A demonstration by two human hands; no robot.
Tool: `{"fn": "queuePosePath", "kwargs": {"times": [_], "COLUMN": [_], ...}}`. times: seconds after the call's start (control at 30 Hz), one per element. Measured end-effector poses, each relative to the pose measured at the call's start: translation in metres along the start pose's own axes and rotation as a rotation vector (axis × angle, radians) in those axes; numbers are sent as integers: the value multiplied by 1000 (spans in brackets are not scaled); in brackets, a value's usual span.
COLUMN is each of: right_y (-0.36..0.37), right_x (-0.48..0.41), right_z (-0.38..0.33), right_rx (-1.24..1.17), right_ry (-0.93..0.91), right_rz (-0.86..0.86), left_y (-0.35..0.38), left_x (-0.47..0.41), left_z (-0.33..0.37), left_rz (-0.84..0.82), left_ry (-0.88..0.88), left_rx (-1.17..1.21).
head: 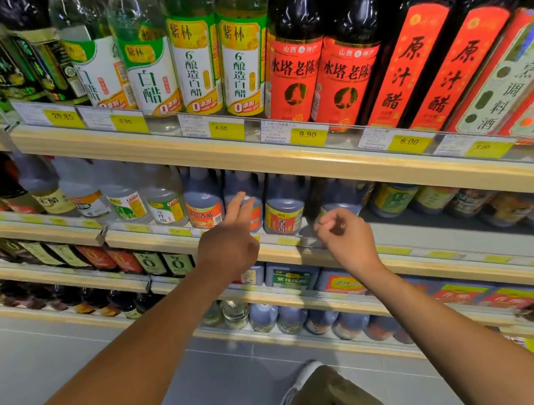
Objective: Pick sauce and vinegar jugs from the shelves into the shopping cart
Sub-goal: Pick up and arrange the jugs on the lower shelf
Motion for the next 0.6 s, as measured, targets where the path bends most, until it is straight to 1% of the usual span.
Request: {"fn": "queuePosePath", "kwargs": {"times": [0.07,0.1,0.13,0.17,0.23,0.33,0.43,0.6], "right_y": [-22,-31,-37,-40,-43,-44,-47,-37], "right_x": [-9,-16,-26,-34,-44,-52,-57,-57], "right_z": [15,18,21,22,18,19,28,22], "right_rx": [10,23,44,81,137,113,70,90], "right_ry": [54,82,84,76,90,129,87,74], "right_rz": [170,220,231,190,49,-146,-203,-181], "left_y": [0,0,2,4,9,14,11,9], "left_x": [-1,-2,-3,-5,-7,-10,-10,-5], "left_z": [10,15,19,22,25,25,26,30], "left_rz": [42,35,23,11,-46,-204,-250,-242], "left_ry": [78,110,137,158,181,148,126,124], "left_rx": [12,19,19,11,-16,-2,3,10]}}
Point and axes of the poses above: each hand's wrist, its own x-axis away from the middle knuckle, its own y-axis out of the palm, z = x × y, the point moved 1 cm from there along -x, towards the middle knuckle, and after that the axes turned 6 degrees about z, right-handed, at the moved point
